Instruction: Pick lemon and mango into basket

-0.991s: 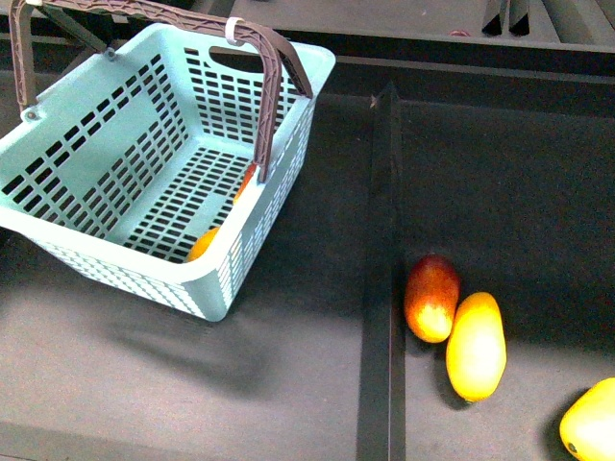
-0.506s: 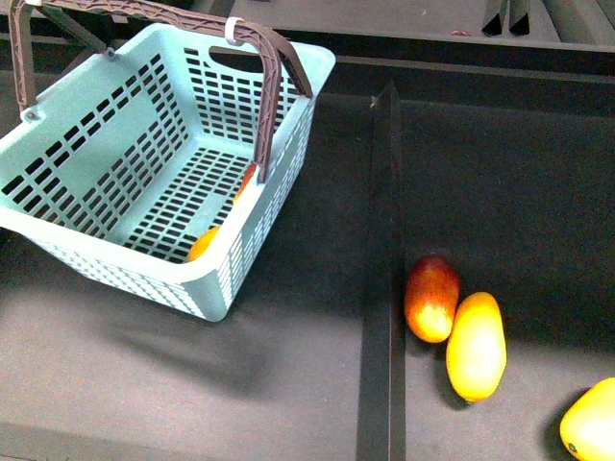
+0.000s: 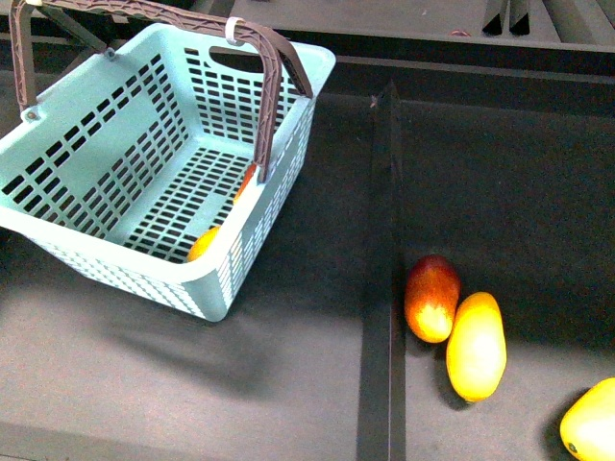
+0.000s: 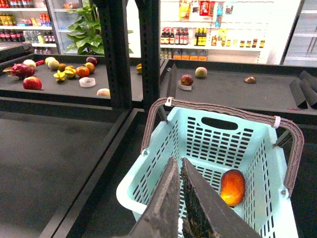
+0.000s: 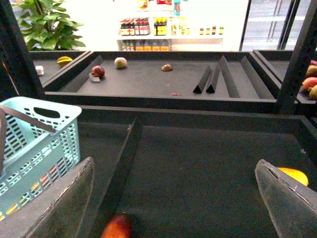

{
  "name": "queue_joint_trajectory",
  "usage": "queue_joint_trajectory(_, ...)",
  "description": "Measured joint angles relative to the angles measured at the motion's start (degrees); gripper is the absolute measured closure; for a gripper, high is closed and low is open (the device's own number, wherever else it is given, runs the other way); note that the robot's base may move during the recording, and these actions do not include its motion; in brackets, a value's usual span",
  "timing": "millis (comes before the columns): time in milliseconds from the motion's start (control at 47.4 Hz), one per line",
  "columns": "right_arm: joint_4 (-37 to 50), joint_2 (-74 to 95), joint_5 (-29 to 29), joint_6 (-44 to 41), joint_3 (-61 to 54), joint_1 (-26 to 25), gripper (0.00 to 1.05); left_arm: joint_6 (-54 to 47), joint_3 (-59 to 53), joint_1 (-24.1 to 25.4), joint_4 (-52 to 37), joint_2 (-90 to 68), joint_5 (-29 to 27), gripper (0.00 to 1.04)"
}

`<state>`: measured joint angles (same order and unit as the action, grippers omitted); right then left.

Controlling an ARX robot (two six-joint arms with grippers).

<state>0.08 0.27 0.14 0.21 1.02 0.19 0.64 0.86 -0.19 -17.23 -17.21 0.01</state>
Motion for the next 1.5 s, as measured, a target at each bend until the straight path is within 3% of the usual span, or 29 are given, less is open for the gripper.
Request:
queue_joint_trajectory(338, 0.0, 0.0, 0.0, 0.0, 0.0, 0.0, 0.09, 0.0, 0.0, 0.0, 7.0, 7.1, 0.0, 1.02)
queue_joint_trajectory(464, 0.0, 0.0, 0.0, 0.0, 0.0, 0.0, 0.09, 0.0, 0.0, 0.0, 16.5, 15.3, 0.0, 1.02)
queue_joint_trajectory(1181, 0.0, 0.0, 0.0, 0.0, 0.0, 0.0, 0.09, 0.0, 0.0, 0.0, 17.2, 16.9, 0.0, 1.02)
queue_joint_trajectory(1434, 0.0, 0.0, 0.0, 0.0, 0.0, 0.0, 0.09, 0.0, 0.0, 0.0, 17.2, 16.9, 0.0, 0.62)
queue_joint_trajectory(1498, 0.0, 0.0, 0.0, 0.0, 0.0, 0.0, 0.09, 0.0, 0.0, 0.0, 17.2, 16.9, 0.0, 0.47)
